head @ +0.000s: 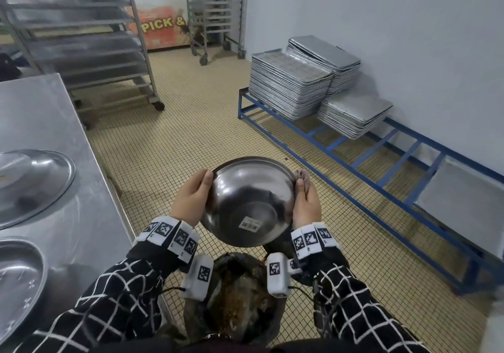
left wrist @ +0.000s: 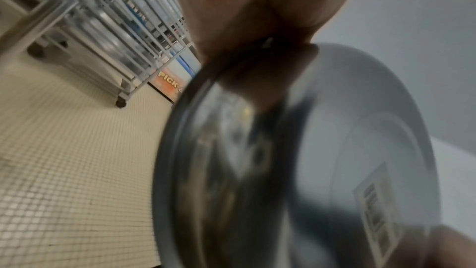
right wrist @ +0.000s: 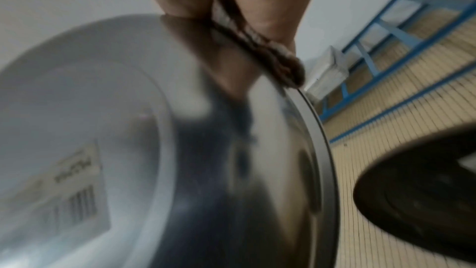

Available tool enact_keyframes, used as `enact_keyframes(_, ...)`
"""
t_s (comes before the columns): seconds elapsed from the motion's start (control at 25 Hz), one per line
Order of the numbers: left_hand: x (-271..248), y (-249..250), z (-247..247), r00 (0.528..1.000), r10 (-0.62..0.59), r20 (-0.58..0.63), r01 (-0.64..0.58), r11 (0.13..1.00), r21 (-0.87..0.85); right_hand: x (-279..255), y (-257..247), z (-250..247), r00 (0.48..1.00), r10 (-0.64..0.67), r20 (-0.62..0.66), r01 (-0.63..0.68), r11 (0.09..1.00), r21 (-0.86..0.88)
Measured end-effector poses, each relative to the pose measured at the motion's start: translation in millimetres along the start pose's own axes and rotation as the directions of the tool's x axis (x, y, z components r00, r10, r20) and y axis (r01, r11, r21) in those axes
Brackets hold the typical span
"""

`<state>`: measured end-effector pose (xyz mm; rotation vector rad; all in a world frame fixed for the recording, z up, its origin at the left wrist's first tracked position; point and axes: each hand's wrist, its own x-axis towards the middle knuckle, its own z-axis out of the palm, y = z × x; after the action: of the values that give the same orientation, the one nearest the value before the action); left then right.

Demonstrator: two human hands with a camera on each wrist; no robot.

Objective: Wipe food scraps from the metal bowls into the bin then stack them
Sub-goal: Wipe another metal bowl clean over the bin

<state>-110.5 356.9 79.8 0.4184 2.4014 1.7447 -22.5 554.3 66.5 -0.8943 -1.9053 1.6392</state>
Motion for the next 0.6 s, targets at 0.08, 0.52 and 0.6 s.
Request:
enact_keyframes(0.08,-3,-2,-2,0.995,-0.003,0.101,-0.003,0.998,0.058,7,-5,-7,0.989,-0.125,0.079,0.135,0.980,-0.146)
enact_keyframes(0.52,-12,13,15,0.981,-0.102,0.166,0.079,0.986,0.144,-6,-19,14,0.800,-0.556,0.227,0.600,0.724,-0.340)
enact_keyframes(0.6,-11,17,17,0.986,-0.104,0.128,0.088,0.988,0.124,-22,-17,24,0.766,-0.578,0.279,0.641,0.666,-0.380)
